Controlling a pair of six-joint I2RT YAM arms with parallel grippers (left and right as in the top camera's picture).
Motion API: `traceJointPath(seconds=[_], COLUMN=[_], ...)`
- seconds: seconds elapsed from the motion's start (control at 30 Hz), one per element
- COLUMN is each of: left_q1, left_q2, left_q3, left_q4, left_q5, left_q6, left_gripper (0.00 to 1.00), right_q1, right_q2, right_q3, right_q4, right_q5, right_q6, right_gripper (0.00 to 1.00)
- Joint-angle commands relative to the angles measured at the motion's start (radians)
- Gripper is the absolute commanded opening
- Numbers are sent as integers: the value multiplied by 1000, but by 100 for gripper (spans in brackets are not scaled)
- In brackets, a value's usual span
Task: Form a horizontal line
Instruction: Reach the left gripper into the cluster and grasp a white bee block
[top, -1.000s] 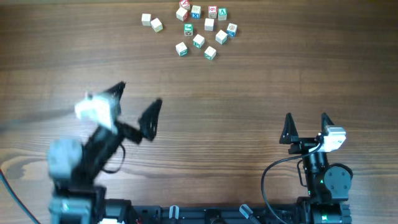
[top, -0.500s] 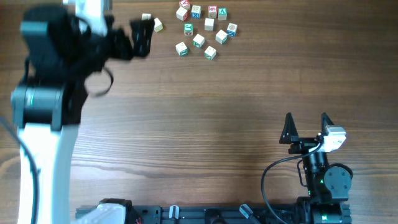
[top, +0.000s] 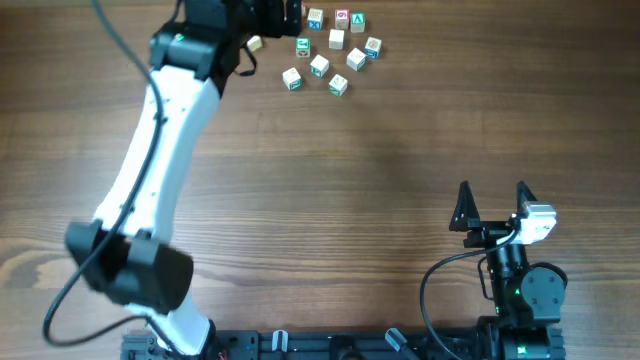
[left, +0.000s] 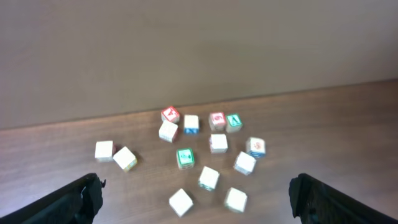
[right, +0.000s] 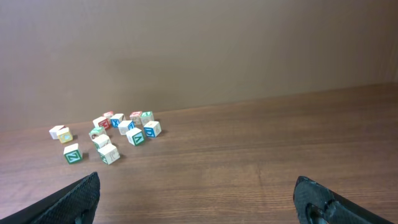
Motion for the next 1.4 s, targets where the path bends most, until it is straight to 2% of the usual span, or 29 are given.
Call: traceJointPath(seconds=[0.0,0.1,0.2,0.4,0.53,0.67,0.97,1.1,1.37], left_q1=[23,43,56,56,59,65,67,71,78], left_q2=[88,161,244,345,403,459,555,594,687], left_q3=[20,23,23,19,19,19,19,19,19], left_q4=[89,155,214,157,253,341,421,434,459], left_q5=[-30,-9,74,103,100,94,-234,-259,-304], left_q6=[19,23,70,68,63,-5,-285,-412,-477], left_gripper=[100,100,100,100,100,100,100,100,100], right_q1=[-5,-5,-5,-5,-5,-5,-5,-5,-5], right_q2=[-6,-6,-6,-6,-6,-6,-6,-6,-6], right_q3=[-1,-1,-1,-1,-1,-1,-1,-1,-1], right_q4=[2,2,2,2,2,2,2,2,2], right_q5=[-15,-15,-15,-15,-15,-15,-15,-15,-15], right_q6=[-18,-18,-18,-18,-18,-17,-18,-18,-18], right_gripper=[100,100,100,100,100,100,100,99,100])
